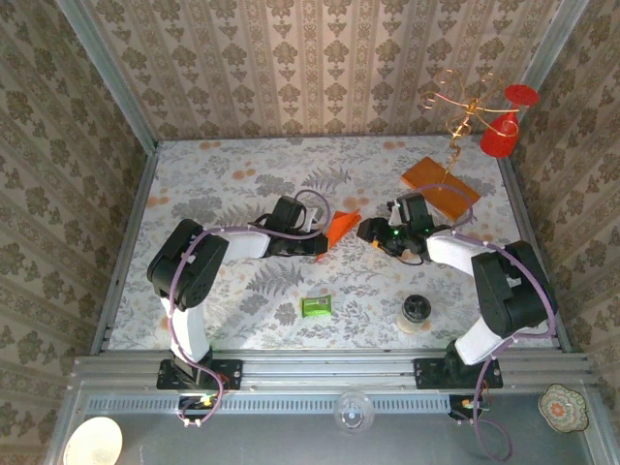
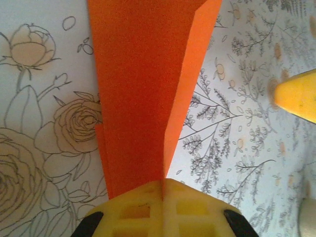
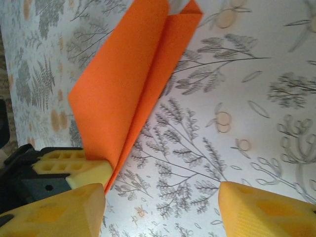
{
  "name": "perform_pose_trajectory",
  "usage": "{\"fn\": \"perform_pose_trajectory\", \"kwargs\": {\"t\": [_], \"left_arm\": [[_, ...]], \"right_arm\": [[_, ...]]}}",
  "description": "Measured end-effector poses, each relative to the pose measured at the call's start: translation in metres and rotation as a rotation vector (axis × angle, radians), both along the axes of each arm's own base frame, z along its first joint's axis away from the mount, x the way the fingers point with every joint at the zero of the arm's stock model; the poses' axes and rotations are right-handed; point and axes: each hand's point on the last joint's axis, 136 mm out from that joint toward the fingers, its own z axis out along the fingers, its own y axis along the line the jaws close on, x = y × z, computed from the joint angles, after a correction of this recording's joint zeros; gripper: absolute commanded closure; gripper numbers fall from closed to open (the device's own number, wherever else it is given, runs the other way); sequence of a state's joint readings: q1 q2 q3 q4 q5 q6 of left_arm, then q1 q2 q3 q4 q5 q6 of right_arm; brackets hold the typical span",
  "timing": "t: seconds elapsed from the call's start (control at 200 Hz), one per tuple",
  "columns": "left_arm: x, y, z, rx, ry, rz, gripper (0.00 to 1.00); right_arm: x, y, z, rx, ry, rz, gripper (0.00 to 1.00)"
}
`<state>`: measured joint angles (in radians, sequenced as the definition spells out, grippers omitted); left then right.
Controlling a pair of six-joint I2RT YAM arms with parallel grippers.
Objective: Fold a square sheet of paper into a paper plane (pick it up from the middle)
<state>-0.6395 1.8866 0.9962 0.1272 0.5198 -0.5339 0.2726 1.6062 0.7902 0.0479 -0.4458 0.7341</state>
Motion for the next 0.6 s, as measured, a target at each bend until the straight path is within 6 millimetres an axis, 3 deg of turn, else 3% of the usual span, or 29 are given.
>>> {"fn": "perform_pose_trajectory", "kwargs": {"t": [0.175, 0.355, 0.6], "left_arm": [[0.000, -0.009, 0.006, -0.031, 0.050, -0.011, 1.00], [-0.005, -0.013, -0.002, -0.038, 0.115, -0.027, 1.00], [-0.014, -0.015, -0.011, -0.047, 0.192, -0.037, 1.00]], "right_arm": [[0.001, 0.015, -0.001, -0.020, -0.009, 0.064, 0.31], [0.005, 0.028, -0.003, -0.051, -0.016, 0.118, 0.29], [0.006, 0.030, -0.016, -0.085, 0.011, 0.137, 0.30]]}}
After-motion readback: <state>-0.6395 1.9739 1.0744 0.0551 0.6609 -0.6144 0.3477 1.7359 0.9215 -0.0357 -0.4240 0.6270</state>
